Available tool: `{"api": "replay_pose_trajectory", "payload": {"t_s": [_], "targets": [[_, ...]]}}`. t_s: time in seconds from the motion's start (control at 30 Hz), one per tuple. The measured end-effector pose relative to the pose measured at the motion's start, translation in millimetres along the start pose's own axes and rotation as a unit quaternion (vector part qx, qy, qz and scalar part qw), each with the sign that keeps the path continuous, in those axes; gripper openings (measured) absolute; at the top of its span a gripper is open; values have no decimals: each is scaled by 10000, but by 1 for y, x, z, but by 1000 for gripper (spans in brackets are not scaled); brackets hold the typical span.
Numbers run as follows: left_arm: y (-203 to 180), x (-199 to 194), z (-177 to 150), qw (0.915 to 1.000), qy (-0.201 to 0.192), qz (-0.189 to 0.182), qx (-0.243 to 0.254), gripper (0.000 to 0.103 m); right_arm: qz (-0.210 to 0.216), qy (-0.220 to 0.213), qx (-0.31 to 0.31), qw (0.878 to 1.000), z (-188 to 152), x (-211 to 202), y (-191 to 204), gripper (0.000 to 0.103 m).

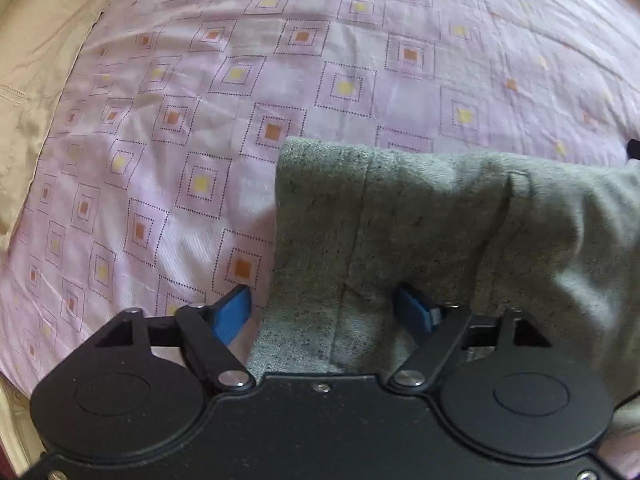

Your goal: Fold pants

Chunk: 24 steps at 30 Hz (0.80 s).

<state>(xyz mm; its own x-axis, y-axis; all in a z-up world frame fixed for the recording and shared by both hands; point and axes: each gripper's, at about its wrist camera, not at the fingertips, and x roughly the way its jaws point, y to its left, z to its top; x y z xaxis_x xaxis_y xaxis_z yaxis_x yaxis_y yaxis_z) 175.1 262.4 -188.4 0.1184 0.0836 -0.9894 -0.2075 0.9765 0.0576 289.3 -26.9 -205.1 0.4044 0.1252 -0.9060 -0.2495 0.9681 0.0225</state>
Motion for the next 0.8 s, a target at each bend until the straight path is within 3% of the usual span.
{"api": "replay_pose_trajectory", "payload": {"t_s": [0.1, 0.2, 0.27, 0.33, 0.43, 0.53, 0.67, 0.8], "targets": [[-7, -25, -1, 9996, -266, -101, 80, 63, -89, -437, 77, 9990, -7, -29, -6, 32], [-23, -51, -3, 9961, -651, -483, 338, 63, -43, -732, 443, 9963, -27, -67, -22, 32], [-41, -59, -2, 9928, -808, -675, 565, 64, -243, -828, 743, 9935, -45, -87, -37, 33], [-64, -57, -1, 9902, -762, -802, 857, 64, -519, -673, 1023, 9911, -71, -96, -54, 33], [-94, -50, -7, 9882, -605, -913, 1073, 64, -924, -44, 1325, 9869, -115, -95, -75, 33], [-118, -41, -11, 9866, -304, -1112, 1158, 64, -871, 514, 1568, 9824, -155, -93, -85, 33], [-159, -43, -16, 9831, -193, -1357, 1215, 64, -661, 469, 1219, 9892, -164, -112, -86, 32], [-197, -44, -19, 9837, -87, -1434, 1078, 64, -306, -125, 614, 9976, -142, -131, -99, 33]]}}
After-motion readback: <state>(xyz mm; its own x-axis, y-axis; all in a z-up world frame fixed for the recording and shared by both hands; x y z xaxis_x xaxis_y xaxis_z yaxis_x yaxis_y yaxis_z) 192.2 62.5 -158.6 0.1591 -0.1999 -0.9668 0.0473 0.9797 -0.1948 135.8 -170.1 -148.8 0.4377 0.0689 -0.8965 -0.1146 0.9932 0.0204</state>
